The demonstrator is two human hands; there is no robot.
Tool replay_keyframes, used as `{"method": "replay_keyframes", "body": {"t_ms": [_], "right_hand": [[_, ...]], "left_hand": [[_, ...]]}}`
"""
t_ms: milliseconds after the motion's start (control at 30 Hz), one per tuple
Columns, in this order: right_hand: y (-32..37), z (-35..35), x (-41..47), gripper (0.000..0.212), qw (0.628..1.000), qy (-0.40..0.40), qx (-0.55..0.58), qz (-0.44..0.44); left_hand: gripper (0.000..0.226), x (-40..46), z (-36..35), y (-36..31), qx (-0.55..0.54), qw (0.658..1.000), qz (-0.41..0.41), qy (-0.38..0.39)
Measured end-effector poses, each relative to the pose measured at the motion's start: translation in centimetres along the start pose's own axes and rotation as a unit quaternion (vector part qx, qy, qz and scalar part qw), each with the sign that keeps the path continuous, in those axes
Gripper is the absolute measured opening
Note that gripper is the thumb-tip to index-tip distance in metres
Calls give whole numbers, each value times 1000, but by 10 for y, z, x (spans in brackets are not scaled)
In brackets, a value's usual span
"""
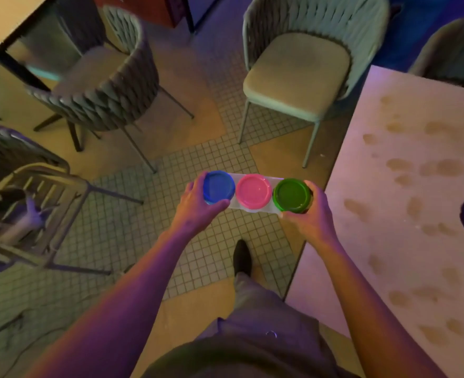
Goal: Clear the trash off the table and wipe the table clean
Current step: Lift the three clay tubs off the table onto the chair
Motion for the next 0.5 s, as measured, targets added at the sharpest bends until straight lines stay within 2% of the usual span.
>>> {"method": "replay_keyframes", "body": {"t_ms": [333,500], "right_hand": [[37,-27,78,102,1000,25,-2,-17],[45,-22,106,100,999,-2,-2,-50]], "left_hand": [[89,104,8,-26,6,999,-8,30],[93,150,-7,-48,15,997,-32,72]]}}
Point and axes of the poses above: each hand's wrist, its own x-axis towards the middle knuckle, its own z-axis out of the back of the hand, y = z × x, the point moved 2 cm from there along x, towards the middle knuckle, and after that the axes turned 10 degrees about -y, right-handed, at the moved point
